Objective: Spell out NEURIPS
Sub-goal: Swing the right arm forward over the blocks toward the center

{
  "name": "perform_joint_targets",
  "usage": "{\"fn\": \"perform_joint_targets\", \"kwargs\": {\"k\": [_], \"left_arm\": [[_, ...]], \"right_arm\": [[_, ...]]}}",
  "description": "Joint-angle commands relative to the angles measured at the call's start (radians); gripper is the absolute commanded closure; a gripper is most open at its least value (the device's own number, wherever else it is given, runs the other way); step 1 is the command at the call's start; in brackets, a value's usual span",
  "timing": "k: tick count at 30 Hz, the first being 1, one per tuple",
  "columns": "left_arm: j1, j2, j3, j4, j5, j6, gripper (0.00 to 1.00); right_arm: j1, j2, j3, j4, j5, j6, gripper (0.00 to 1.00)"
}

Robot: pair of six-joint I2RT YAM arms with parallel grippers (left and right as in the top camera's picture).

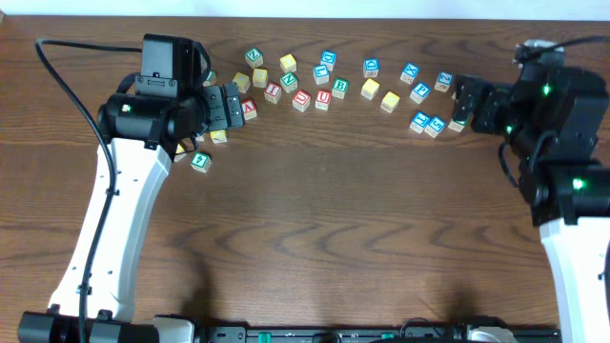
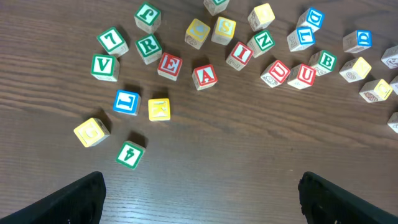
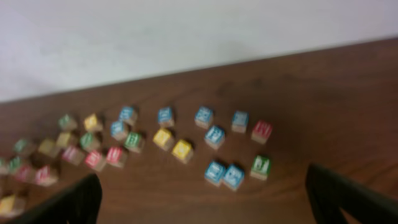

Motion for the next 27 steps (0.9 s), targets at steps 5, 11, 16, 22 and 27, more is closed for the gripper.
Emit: {"fn": "perform_joint_targets", "kwargs": {"k": [5,11,16,22,27], "left_arm": [[0.004,0.003,0.024,-0.004,-0.013,-0.010,0.02],[0.004,0.003,0.024,-0.005,-0.013,-0.010,0.02],[0.004,0.003,0.024,-0.006,-0.013,-0.010,0.02],[0.004,0.003,0.024,-0.010,-0.013,-0.010,0.02],[0.004,0.003,0.024,-0.022,-0.013,-0.010,0.02]], "right_arm": [[-0.039,0.098,0.125,-0.079,-0.207,-0.008,0.01],[-0.045,0.133,0.142,-0.082,-0.287,-0.004,0.01],[-0.043,0.177,0.163,-0.080,-0.341,0.052,0.01],[-0.028,0.301,0.248,-0.088,-0.443,0.062,0.01],[0.013,0.413,0.346,-0.090,-0.451,0.064,0.01]]}}
